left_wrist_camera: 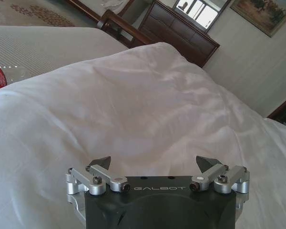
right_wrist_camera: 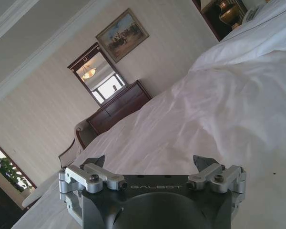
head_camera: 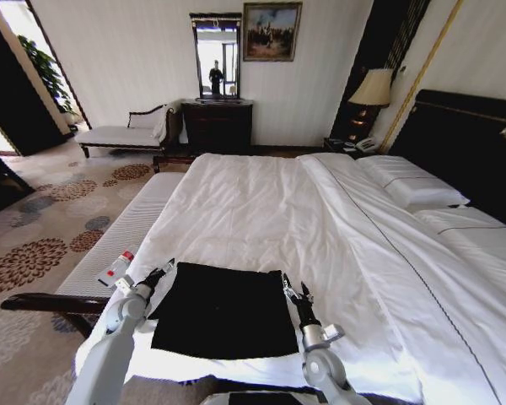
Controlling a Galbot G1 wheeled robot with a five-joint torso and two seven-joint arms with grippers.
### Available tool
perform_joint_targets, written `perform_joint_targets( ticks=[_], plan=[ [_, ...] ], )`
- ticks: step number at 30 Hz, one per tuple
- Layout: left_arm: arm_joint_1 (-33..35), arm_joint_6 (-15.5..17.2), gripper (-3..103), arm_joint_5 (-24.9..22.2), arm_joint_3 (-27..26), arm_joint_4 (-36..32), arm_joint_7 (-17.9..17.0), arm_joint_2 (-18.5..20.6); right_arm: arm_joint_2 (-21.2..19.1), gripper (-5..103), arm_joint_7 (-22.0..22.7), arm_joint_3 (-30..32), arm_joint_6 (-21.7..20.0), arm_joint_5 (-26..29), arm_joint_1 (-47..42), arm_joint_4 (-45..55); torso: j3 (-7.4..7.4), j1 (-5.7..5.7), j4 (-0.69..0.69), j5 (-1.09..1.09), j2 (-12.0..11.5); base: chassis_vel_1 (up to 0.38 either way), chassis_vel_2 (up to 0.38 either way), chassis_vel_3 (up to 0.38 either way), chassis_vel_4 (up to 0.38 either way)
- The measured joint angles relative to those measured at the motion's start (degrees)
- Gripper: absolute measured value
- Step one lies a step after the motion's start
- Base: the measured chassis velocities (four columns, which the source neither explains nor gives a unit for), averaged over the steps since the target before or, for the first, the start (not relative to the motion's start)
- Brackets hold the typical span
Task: Fold the clothes on the bed.
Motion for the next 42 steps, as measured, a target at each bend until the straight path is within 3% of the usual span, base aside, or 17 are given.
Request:
perform_joint_targets(
  ticks=[13, 16, 19, 20, 22, 25, 26, 29, 31, 34, 37, 40, 42],
  plan=[
    [-3.32, -1.49, 102, 2.16, 3.15, 5.86, 1.42, -2.2, 0.5, 100, 0.92, 0.0, -0.08, -0.13, 2.0, -2.22, 0.0, 0.0, 0.01, 0.0, 0.0, 0.0, 0.0, 0.0, 0.0],
    [-4.04, -1.83, 97, 2.24, 3.37, 7.03, 1.42, -2.77, 0.6, 100, 1.02, -0.01, -0.2, -0.14, 2.3, -2.56, 0.0, 0.0, 0.01, 0.0, 0.0, 0.0, 0.0, 0.0, 0.0],
    [-4.82, -2.07, 90, 2.23, 3.26, 8.22, 1.31, -4.24, 0.77, 100, 1.15, -0.01, -0.3, -0.2, 2.66, -3.03, 0.0, 0.0, 0.01, 0.0, 0.0, 0.0, 0.0, 0.0, 0.0],
    [-5.04, -2.11, 80, 2.22, 3.12, 8.55, 1.29, -5.31, 0.87, 100, 1.28, -0.01, -0.36, -0.24, 2.89, -3.27, 0.0, 0.0, 0.0, 0.0, 0.0, 0.0, 0.0, 0.0, 0.0],
    [-5.1, -2.14, 80, 2.21, 3.04, 8.64, 1.27, -5.72, 0.89, 100, 1.36, 0.0, -0.39, -0.26, 2.96, -3.35, 0.0, 0.0, 0.01, 0.0, 0.0, 0.0, 0.0, 0.0, 0.0],
    [-5.15, -2.23, 64, 2.24, 3.0, 8.87, 1.22, -6.7, 0.95, 100, 1.49, -0.01, -0.41, -0.35, 3.2, -3.65, 0.0, 0.0, 0.01, -0.01, 0.0, 0.0, 0.0, 0.0, 0.0],
    [-5.15, -2.23, 64, 2.24, 3.0, 8.87, 1.22, -6.7, 0.95, 100, 1.49, -0.01, -0.41, -0.35, 3.2, -3.65, 0.0, 0.0, 0.01, -0.01, 0.0, 0.0, 0.0, 0.0, 0.0],
    [-5.14, -2.4, 47, 2.32, 3.0, 8.94, 1.15, -6.99, 1.05, 100, 1.52, -0.03, -0.42, -0.43, 3.23, -3.91, 0.0, 0.0, 0.01, -0.01, 0.0, 0.0, 0.0, 0.0, 0.0],
    [-5.14, -2.44, 47, 2.33, 2.96, 8.94, 1.13, -6.99, 1.05, 100, 1.52, -0.03, -0.42, -0.44, 3.23, -3.94, 0.0, 0.0, 0.01, 0.0, 0.0, 0.0, 0.0, 0.0, 0.0],
    [-4.9, -2.59, 31, 2.34, 2.38, 8.86, 0.98, -6.95, 1.1, 100, 1.52, -0.06, -0.39, -0.46, 3.27, -4.38, 0.0, 0.0, 0.0, -0.01, 0.0, 0.0, 0.0, 0.0, 0.0],
    [-4.74, -2.64, 25, 2.34, 1.99, 8.63, 0.93, -6.94, 1.14, 100, 1.52, -0.09, -0.35, -0.48, 3.39, -4.7, 0.0, 0.0, 0.01, -0.01, 0.0, 0.0, 0.0, 0.0, 0.0],
    [-4.52, -2.67, 9, 2.16, 1.39, 8.15, 0.8, -6.71, 1.15, 100, 1.66, -0.16, -0.31, -0.48, 3.82, -5.22, 0.0, -0.01, 0.0, -0.01, 0.0, 0.0, 0.0, 0.0, 0.0],
    [-4.49, -2.68, 3, 2.1, 1.27, 8.09, 0.76, -6.55, 1.13, 100, 1.72, -0.2, -0.31, -0.47, 4.0, -5.29, 0.0, -0.01, 0.0, -0.01, 0.0, 0.0, 0.0, 0.0, 0.0]
  ],
)
